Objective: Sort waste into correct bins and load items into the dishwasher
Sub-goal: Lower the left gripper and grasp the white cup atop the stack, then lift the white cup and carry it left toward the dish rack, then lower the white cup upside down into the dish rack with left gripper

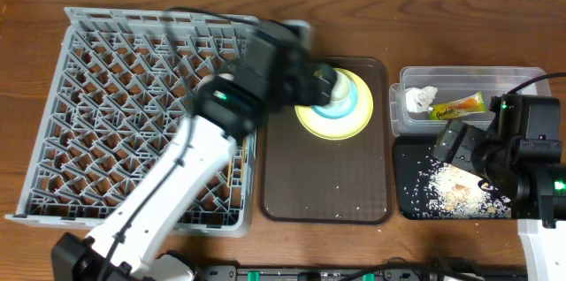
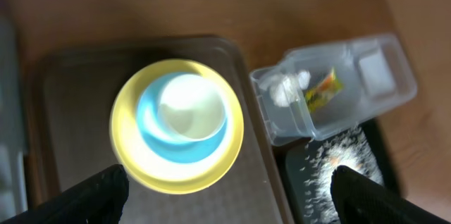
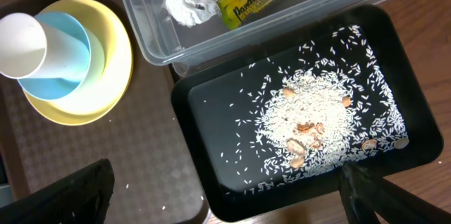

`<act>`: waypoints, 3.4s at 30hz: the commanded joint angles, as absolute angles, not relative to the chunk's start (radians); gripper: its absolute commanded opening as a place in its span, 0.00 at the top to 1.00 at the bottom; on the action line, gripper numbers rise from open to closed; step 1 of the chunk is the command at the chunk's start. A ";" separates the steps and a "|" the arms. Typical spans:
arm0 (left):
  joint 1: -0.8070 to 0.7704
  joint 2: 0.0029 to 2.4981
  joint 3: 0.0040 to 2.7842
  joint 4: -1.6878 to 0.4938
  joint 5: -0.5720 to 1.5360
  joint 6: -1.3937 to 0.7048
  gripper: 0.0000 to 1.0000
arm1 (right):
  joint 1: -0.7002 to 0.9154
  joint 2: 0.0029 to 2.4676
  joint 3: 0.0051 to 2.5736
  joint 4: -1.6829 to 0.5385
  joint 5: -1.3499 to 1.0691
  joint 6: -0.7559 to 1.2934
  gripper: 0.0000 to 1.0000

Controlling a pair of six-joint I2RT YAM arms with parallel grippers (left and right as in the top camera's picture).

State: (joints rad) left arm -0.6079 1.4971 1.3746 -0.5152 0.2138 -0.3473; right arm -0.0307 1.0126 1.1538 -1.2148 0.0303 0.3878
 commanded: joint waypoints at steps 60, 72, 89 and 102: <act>-0.564 1.374 1.394 -0.682 0.252 -0.182 0.92 | -0.039 1.013 1.158 -1.216 0.037 0.376 0.01; 0.089 1.458 1.325 -1.095 1.233 0.079 0.92 | -0.039 1.013 1.158 -1.216 0.037 0.377 0.01; 0.309 1.672 1.157 -1.252 1.243 0.378 0.93 | -0.039 1.013 1.158 -1.216 0.037 0.376 0.01; 0.416 1.676 1.011 -1.160 1.238 0.392 0.92 | -0.039 1.013 1.158 -1.216 0.037 0.377 0.01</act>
State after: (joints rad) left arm 0.3851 1.6665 1.0328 -1.1622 1.2873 0.3656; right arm -0.0307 1.0126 1.1538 -1.2148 0.0303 0.3878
